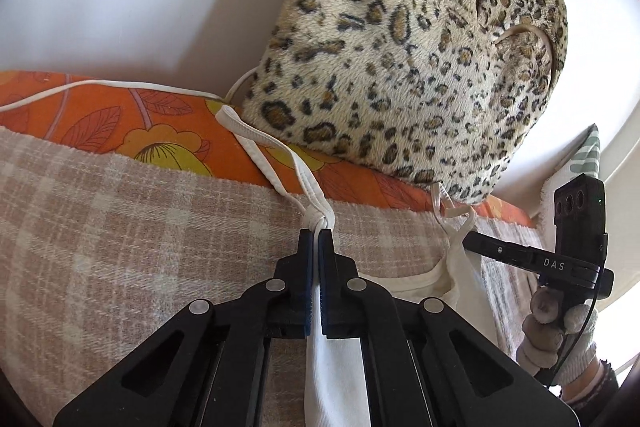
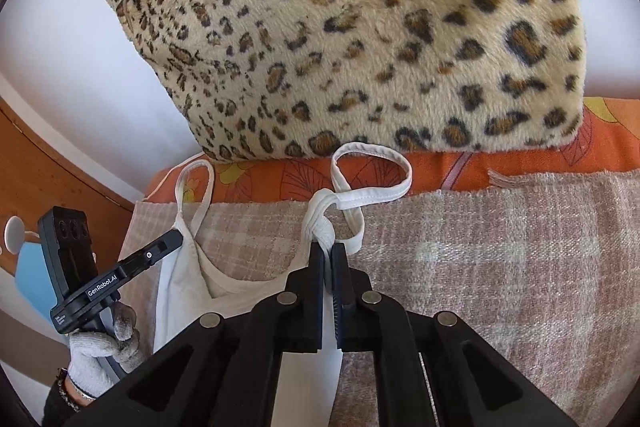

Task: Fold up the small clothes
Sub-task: 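Lift the straps with the left tool and fold them over the hem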

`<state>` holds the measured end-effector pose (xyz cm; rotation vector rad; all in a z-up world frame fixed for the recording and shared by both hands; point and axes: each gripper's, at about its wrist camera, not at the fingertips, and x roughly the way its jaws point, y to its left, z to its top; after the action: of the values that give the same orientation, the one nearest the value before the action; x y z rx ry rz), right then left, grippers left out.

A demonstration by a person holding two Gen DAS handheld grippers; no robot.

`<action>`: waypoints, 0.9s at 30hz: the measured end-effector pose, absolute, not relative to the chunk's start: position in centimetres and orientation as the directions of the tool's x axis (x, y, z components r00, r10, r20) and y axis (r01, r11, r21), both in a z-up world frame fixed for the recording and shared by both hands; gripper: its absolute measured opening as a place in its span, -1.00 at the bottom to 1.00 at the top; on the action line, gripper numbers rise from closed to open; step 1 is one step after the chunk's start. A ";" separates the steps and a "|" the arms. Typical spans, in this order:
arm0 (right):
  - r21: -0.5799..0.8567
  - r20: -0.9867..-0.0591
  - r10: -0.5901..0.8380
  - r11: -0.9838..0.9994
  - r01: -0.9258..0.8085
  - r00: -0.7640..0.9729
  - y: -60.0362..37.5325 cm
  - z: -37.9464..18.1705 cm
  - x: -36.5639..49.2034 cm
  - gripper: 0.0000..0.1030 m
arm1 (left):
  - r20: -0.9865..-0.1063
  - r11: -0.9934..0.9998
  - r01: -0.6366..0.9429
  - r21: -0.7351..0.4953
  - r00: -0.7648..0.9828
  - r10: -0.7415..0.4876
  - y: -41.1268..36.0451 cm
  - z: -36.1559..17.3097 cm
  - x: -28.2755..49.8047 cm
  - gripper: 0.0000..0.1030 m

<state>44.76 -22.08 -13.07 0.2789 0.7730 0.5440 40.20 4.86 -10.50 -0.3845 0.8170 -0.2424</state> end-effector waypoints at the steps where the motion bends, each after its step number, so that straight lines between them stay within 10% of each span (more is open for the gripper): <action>1: 0.424 -0.578 0.561 0.827 -0.370 0.592 -22.0 -12.7 44.4 -0.98 | -0.656 0.903 0.066 -0.424 0.665 -0.357 4.9 -10.3 40.1 -0.98; 27: 0.394 -0.427 0.606 0.793 -0.465 0.671 -21.9 -5.5 28.0 -0.98 | -0.537 0.890 0.182 -0.419 0.741 -0.404 3.5 -0.5 27.4 -1.00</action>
<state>28.02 -21.88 -5.46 0.2627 0.5731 0.6113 27.40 3.48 -0.46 -0.3540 0.6636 -0.3285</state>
